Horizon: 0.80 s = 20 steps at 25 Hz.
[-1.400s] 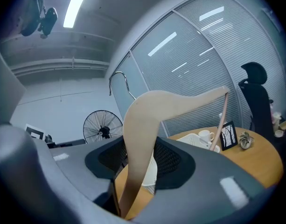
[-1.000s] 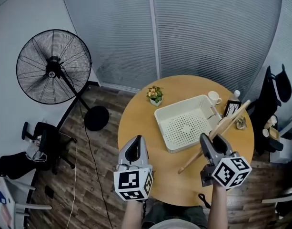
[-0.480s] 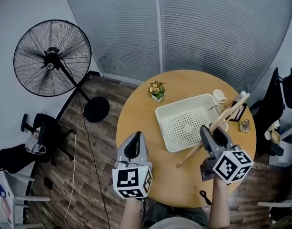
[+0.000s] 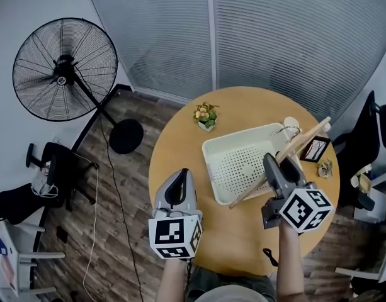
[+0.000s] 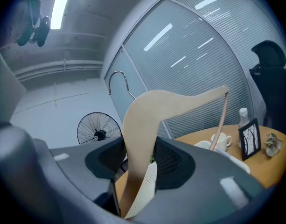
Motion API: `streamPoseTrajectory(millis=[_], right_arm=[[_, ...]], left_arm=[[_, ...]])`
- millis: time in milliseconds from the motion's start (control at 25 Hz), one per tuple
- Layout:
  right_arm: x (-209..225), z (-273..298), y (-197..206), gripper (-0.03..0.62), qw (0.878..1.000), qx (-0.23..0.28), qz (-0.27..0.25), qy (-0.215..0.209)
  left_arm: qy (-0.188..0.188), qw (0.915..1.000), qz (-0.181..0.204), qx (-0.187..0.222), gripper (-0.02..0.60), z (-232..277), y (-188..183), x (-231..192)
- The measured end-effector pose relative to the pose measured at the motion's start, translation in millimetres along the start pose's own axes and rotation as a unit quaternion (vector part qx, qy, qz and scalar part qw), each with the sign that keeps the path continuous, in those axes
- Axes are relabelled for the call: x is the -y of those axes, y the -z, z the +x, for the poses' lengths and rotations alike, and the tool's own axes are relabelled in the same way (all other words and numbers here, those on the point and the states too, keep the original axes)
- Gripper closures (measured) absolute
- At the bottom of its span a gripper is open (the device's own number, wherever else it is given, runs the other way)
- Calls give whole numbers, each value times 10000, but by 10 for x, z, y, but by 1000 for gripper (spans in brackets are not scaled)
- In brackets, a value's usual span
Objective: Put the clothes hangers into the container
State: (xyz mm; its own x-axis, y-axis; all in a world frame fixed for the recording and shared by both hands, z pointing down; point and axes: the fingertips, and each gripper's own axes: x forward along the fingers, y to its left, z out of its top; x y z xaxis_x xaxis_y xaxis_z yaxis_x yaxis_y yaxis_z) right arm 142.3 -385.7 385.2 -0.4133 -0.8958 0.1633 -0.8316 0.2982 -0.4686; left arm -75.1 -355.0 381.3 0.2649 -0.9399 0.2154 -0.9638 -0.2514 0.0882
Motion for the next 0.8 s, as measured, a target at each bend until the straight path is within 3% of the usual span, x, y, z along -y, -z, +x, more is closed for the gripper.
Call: streamPoseTrajectory(millis=[800], right_arm=[[489,692,552,381,9990,-379,13,222]], left_arm=[[-53,9986,-105,-511,581,521,388,-67]])
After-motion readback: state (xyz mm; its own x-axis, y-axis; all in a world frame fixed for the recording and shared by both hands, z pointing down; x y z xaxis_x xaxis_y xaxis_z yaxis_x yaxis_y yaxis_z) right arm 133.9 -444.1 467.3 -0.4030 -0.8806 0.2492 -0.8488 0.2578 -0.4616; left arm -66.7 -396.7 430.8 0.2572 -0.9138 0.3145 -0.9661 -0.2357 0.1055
